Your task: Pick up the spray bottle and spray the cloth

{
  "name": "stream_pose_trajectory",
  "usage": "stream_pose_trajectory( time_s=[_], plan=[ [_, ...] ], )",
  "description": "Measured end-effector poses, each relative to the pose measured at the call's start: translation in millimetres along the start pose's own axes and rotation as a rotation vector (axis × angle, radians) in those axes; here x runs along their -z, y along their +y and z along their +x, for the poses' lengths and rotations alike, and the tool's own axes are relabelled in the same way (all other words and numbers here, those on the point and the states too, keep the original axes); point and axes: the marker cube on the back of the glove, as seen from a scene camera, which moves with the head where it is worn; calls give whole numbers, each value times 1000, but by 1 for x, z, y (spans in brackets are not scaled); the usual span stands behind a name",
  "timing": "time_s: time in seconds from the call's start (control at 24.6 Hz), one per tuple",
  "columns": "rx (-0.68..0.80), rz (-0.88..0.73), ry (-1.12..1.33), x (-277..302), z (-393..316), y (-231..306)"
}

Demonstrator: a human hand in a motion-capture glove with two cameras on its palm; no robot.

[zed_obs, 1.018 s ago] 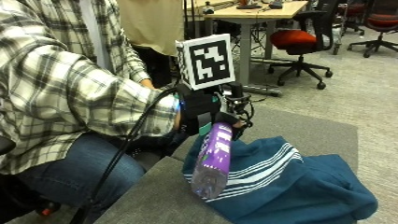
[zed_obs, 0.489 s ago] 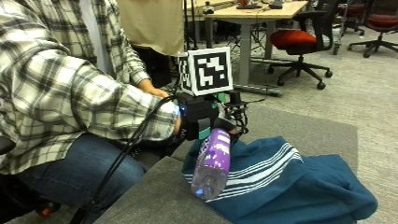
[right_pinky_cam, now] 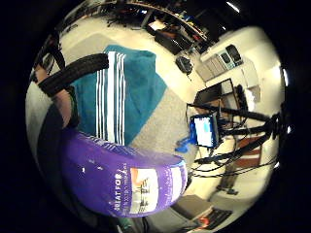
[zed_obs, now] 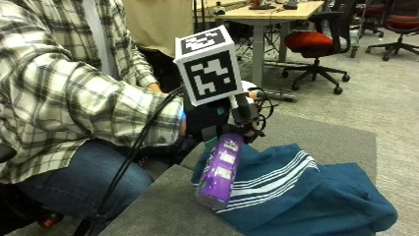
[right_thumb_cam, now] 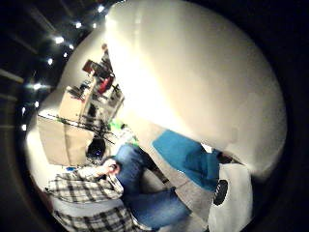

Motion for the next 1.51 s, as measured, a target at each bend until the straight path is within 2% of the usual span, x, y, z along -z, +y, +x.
stream_pose_trajectory(
  time_s=[0.37,0.81,1.22,1.51],
  plan=[
    [-254,227,-322,43,51,13],
    [-374,411,-637,57,77,41],
    [-249,469,-781,69,39,47],
    [-46,395,-949,53,-46,31]
  ],
)
